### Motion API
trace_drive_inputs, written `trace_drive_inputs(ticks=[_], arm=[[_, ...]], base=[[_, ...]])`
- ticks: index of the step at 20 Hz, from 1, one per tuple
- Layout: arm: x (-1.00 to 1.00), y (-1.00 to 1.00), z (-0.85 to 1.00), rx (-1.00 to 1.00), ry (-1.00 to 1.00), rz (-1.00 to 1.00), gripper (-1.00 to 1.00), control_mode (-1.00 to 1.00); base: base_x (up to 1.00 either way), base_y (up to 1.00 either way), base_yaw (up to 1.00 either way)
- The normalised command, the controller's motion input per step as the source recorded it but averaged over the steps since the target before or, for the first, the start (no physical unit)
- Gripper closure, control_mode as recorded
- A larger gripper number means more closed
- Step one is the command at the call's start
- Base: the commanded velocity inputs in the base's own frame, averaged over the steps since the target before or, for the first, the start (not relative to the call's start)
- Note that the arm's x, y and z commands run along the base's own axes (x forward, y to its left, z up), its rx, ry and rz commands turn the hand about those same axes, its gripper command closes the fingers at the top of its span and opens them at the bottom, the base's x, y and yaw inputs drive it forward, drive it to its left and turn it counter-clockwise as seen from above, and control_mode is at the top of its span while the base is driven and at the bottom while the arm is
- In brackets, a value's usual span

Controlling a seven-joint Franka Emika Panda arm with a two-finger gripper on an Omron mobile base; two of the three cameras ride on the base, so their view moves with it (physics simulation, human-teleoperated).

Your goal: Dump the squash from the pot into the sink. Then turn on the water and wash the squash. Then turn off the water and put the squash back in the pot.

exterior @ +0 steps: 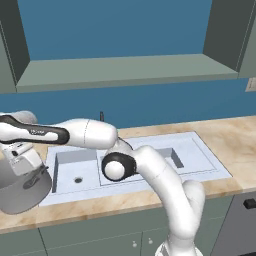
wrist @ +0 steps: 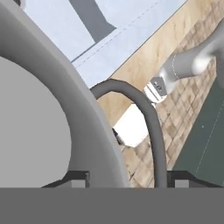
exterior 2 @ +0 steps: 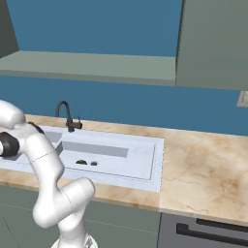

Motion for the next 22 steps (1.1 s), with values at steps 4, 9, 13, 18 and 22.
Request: trace_drive_inputs(ticks=[4, 9, 13, 18, 22], arm=[[-0.20, -0.28, -0.17, -0.10, -0.06, -0.05, 1.00, -1.00], [-0.02, -0.16, -0.40, -0.10, -0.02, -0.05, -1.00, -1.00], [0.00, -0.09, -0.10, -0.06, 0.00, -0.04, -1.00, -1.00], [0.00, -0.16, 0.20, 0.00, -0.01, -0.02, -1.00, -1.00], [-0.03, -0.44, 0.71, 0.05, -0.06, -0.02, -1.00, -1.00]], base=[[0.00, 0.00, 0.00], [0.00, 0.00, 0.00], [0.00, 0.00, 0.00], [0.00, 0.00, 0.00], [0.00, 0.00, 0.00]])
